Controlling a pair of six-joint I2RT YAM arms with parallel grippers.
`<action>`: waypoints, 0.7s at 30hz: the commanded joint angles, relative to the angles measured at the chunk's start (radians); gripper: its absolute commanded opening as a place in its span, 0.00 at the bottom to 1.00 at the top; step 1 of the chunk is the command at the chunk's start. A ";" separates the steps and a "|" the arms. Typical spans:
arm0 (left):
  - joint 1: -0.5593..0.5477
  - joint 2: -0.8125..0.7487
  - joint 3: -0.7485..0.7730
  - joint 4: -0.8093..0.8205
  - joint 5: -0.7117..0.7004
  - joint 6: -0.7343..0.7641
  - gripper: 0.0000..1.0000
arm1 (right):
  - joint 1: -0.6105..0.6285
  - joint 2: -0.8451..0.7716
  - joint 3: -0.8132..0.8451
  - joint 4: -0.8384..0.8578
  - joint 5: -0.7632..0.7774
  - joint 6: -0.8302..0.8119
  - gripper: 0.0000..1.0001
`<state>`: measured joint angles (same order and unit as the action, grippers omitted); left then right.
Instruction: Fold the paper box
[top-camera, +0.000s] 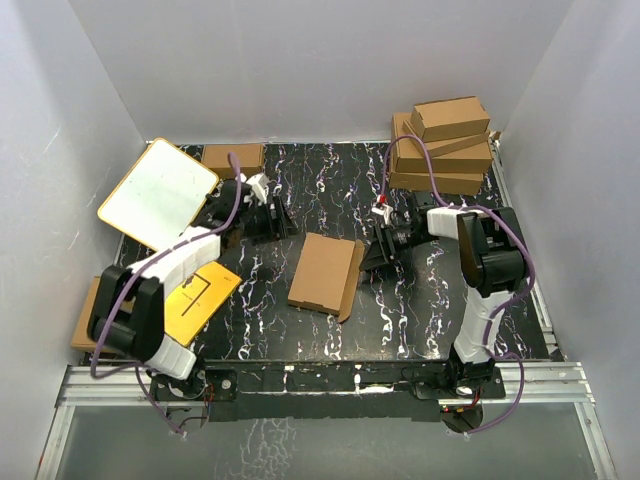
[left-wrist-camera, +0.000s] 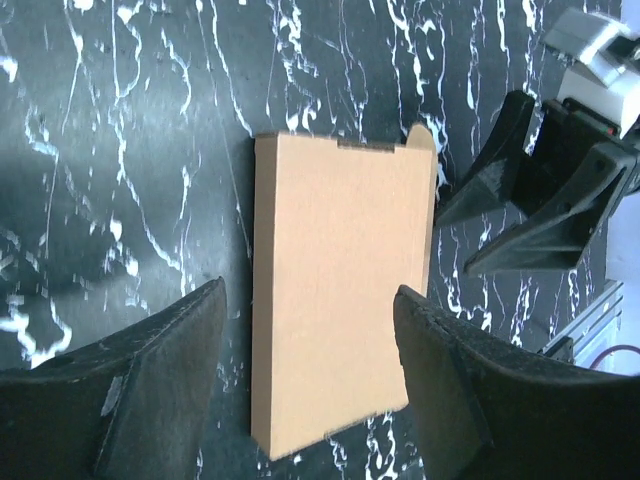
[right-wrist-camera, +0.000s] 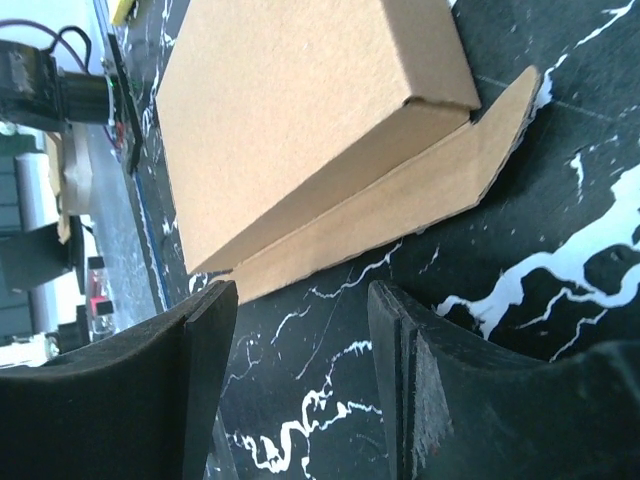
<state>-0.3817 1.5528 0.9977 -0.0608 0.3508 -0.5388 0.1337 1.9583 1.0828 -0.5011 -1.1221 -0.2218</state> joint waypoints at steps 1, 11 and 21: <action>-0.001 -0.212 -0.152 0.063 -0.020 -0.017 0.66 | -0.016 -0.119 0.027 -0.085 0.015 -0.171 0.60; 0.016 -0.637 -0.556 0.367 0.038 -0.176 0.97 | -0.017 -0.473 -0.115 -0.098 -0.114 -0.542 0.61; 0.018 -0.606 -0.728 0.535 0.127 -0.282 0.90 | -0.001 -0.575 -0.308 -0.376 -0.247 -1.377 1.00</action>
<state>-0.3683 0.9287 0.3016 0.3584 0.4450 -0.7547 0.1226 1.3781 0.7815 -0.7380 -1.3071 -1.1423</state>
